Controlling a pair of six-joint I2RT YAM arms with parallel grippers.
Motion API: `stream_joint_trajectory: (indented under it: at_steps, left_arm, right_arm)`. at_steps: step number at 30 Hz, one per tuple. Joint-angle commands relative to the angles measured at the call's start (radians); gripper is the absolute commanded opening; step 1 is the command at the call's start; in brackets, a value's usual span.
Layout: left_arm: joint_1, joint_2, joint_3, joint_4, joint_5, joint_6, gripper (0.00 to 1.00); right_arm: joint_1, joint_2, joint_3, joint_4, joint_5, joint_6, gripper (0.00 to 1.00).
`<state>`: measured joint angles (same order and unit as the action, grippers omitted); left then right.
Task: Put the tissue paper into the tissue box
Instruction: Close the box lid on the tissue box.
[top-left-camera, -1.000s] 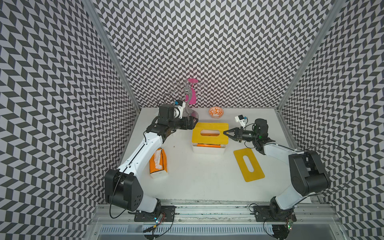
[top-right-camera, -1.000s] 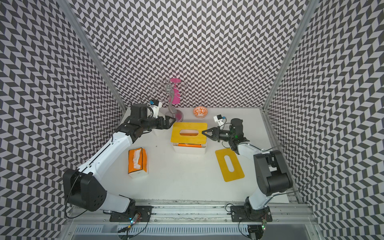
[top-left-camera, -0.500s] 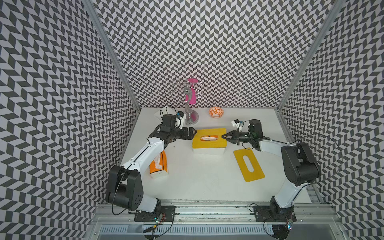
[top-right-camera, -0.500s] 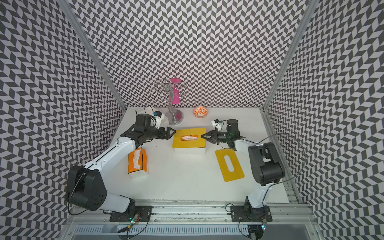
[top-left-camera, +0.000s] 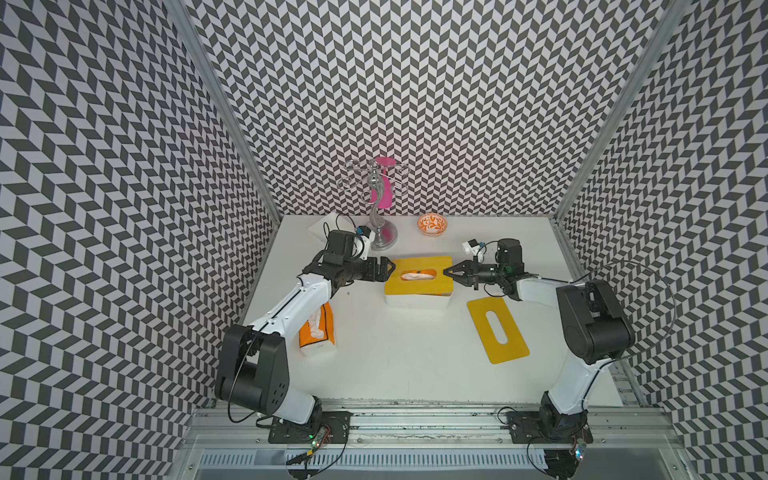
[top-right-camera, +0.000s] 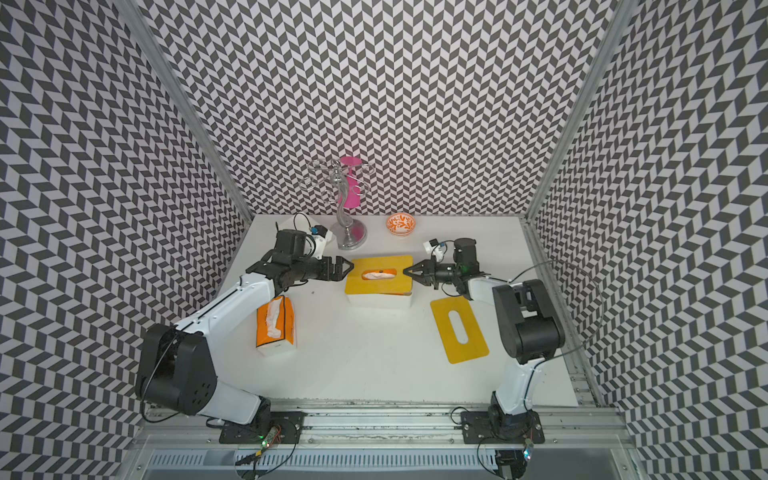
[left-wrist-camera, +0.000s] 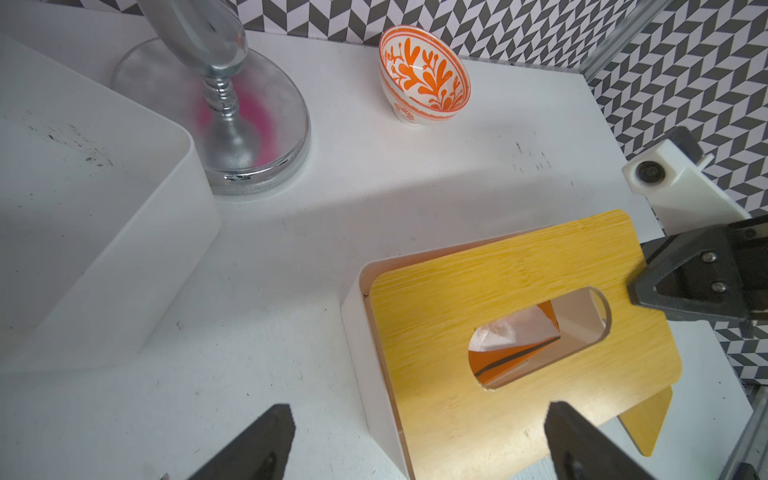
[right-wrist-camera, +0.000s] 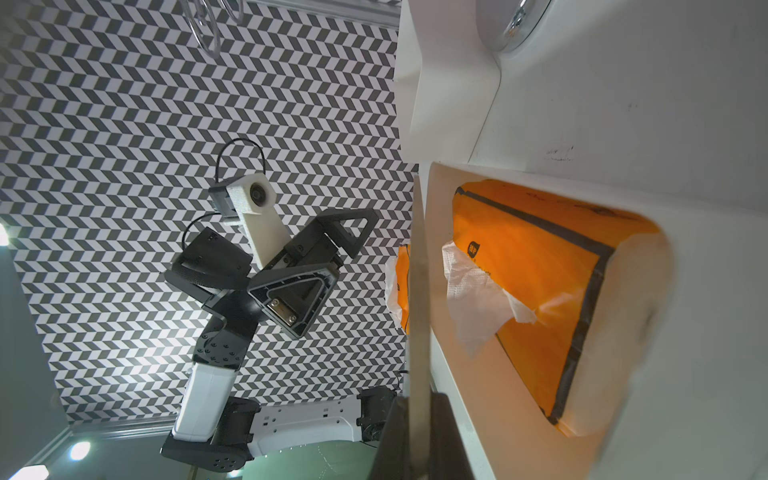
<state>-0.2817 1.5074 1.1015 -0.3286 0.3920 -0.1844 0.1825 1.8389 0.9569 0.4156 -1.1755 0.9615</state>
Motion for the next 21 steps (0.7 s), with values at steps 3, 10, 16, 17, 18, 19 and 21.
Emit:
stream_joint_trajectory:
  at_steps: [3, 10, 16, 17, 18, 19, 21]
  left_arm:
    - [-0.005, 0.016, -0.011, 0.019, 0.018, -0.001, 0.99]
    - [-0.005, 0.033, -0.009, 0.016, 0.013, -0.001, 0.99]
    - [-0.005, 0.068, -0.002, 0.006, 0.023, -0.005, 1.00]
    - [-0.005, 0.073, 0.000, 0.004, 0.022, -0.007, 1.00]
    - [-0.005, 0.077, 0.001, 0.004, 0.025, -0.010, 0.99]
    - [-0.005, 0.082, 0.002, 0.005, 0.029, -0.010, 1.00]
    - [-0.005, 0.089, 0.001, 0.006, 0.040, -0.012, 0.99]
  right_arm:
    - [-0.021, 0.022, -0.037, 0.124, -0.013, 0.054, 0.00]
    - [-0.023, 0.022, -0.050, 0.136, -0.022, 0.063, 0.00]
    - [-0.023, 0.032, -0.052, 0.141, -0.028, 0.069, 0.00]
    - [-0.022, 0.035, -0.051, 0.140, -0.030, 0.069, 0.00]
    - [-0.021, 0.039, -0.050, 0.140, -0.031, 0.069, 0.00]
    - [-0.021, 0.043, -0.049, 0.141, -0.033, 0.070, 0.00]
    - [-0.021, 0.048, -0.048, 0.146, -0.038, 0.075, 0.00]
